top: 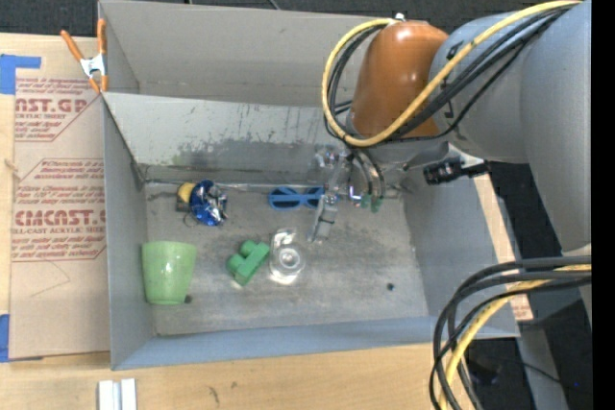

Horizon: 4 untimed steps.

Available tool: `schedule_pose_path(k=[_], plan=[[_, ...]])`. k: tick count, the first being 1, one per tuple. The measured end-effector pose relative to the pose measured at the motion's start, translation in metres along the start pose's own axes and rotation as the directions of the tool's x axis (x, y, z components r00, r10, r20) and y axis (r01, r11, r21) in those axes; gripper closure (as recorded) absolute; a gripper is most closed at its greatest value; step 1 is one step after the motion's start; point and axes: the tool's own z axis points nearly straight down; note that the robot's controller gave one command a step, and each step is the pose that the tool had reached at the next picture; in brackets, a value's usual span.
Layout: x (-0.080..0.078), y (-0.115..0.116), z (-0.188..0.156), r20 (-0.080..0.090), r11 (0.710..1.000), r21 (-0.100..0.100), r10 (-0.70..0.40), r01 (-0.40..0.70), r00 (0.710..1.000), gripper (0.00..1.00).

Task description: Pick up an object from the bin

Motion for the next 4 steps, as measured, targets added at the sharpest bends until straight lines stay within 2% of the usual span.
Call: schedule_pose_path(k=[1,2,3,4], plan=[[-0.0045,0.0024,0.0788,-0.008,0.996,0.003,0.089,-0.089,0.996,0.00],[-0.0091,0.0031,0.0714,0.007,0.996,-0.001,0.088,-0.088,0.996,1.00],[-0.0096,0.0040,0.0717,0.004,0.992,0.000,0.129,-0.129,0.992,1.00],[-0.0065,0.0099,0.0714,0.010,0.992,0.001,0.128,-0.128,0.992,1.00]])
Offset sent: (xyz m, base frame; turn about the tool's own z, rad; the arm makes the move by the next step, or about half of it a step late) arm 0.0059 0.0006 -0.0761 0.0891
